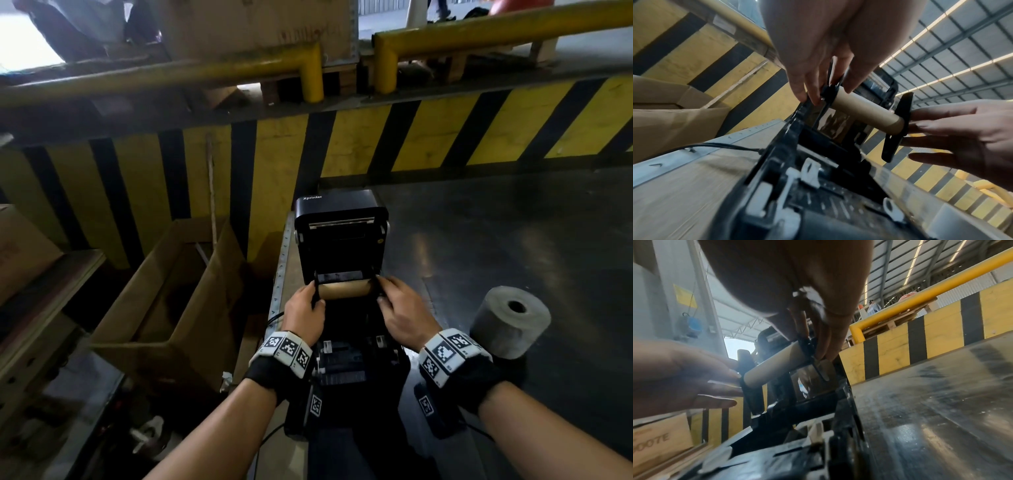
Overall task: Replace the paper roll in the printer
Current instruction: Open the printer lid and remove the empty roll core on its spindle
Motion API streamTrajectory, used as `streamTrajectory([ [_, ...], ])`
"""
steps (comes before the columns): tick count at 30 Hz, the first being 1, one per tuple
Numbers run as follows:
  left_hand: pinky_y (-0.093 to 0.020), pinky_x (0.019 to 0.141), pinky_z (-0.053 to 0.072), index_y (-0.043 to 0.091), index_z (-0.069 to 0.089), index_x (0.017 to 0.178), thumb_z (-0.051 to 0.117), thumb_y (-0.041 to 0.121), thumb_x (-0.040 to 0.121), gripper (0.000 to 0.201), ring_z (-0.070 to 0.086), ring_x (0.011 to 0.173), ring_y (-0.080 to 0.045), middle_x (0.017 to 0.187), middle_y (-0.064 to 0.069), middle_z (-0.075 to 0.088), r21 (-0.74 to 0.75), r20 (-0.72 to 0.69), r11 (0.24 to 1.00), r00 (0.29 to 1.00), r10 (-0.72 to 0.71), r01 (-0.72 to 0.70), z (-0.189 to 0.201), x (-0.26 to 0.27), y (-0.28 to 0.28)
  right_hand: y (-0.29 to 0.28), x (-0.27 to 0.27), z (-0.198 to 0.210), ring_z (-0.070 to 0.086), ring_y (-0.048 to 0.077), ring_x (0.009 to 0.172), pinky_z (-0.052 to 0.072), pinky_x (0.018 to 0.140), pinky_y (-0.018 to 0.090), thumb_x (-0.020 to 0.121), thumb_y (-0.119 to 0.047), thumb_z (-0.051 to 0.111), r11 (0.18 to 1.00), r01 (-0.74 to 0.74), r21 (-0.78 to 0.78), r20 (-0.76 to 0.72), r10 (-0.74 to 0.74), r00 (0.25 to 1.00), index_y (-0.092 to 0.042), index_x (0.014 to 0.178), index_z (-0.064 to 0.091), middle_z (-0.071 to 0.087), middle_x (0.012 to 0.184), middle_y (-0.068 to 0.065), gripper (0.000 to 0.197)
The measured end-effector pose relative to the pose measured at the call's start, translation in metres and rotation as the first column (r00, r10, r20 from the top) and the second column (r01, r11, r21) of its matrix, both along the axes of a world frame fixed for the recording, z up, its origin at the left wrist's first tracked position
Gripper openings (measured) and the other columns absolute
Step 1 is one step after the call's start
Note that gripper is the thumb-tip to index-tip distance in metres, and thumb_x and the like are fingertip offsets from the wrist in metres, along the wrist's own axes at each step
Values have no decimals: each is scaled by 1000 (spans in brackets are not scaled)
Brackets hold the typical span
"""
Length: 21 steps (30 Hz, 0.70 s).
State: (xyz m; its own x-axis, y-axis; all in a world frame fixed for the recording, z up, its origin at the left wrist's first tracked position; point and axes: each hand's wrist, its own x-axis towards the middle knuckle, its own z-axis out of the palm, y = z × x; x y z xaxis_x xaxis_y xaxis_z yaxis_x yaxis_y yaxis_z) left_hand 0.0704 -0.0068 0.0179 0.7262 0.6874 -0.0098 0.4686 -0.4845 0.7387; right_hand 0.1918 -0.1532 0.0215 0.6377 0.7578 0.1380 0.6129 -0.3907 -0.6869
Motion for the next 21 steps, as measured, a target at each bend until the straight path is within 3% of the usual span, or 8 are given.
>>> streamTrajectory([
  [3,-22,66,48,13,53,129,45,9,91,39,60,84,-21,108,-11,63,-18,-2,998,998,-57,57,15,-8,-6,-16,-6,12,52,29,115,26,90,11,91,-4,42,995,79,67,79,-84,993,-2,126,51,56,125,15,36],
  [6,-9,44,37,15,58,122,47,11,89,35,53,62,-12,90,-7,61,-6,-6,989,989,-146,146,28,-15,-18,-39,-12,25,57,29,110,31,90,16,89,-4,46,986,125,113,108,-137,985,-2,120,57,62,118,16,33],
  [8,-9,42,35,15,60,117,49,13,87,32,51,58,-11,82,-4,60,-25,11,978,979,-205,205,35,-16,-26,-57,-17,33,58,27,106,35,87,18,88,-6,50,974,181,138,53,-190,980,-3,117,59,64,113,14,31],
  [10,-21,49,39,12,64,106,52,13,84,25,48,56,-13,69,-1,56,-61,32,965,967,-254,256,40,-15,-36,-76,-20,38,58,23,105,37,87,21,88,-9,53,953,269,139,-77,-261,962,-4,119,58,63,113,11,32],
  [13,-32,61,41,1,63,93,60,16,81,20,47,58,-13,68,-4,53,-208,153,907,928,-340,367,43,-12,-56,-110,-22,38,57,16,96,42,76,9,88,-9,55,903,389,182,-306,-324,895,-4,120,57,62,110,10,32],
  [15,-19,57,44,-1,62,93,63,8,85,13,50,53,-1,73,-8,54,-305,233,848,898,-374,433,44,-12,-70,-131,-24,33,58,12,84,44,65,9,89,-10,54,876,432,215,-397,-325,858,-7,116,59,63,99,7,28],
  [17,-8,49,42,1,63,99,62,3,86,13,51,45,5,70,-3,56,-377,283,806,885,-369,456,43,-12,-82,-148,-23,23,59,14,74,48,60,14,89,-9,53,848,463,259,-515,-284,809,-11,112,62,65,88,4,24],
  [21,-11,50,49,14,64,92,66,1,81,17,59,49,2,75,-3,62,-531,311,761,921,-234,373,32,-14,-105,-170,-18,5,64,7,63,52,52,15,89,-3,51,833,469,293,-645,-190,741,-11,104,64,67,80,6,22],
])
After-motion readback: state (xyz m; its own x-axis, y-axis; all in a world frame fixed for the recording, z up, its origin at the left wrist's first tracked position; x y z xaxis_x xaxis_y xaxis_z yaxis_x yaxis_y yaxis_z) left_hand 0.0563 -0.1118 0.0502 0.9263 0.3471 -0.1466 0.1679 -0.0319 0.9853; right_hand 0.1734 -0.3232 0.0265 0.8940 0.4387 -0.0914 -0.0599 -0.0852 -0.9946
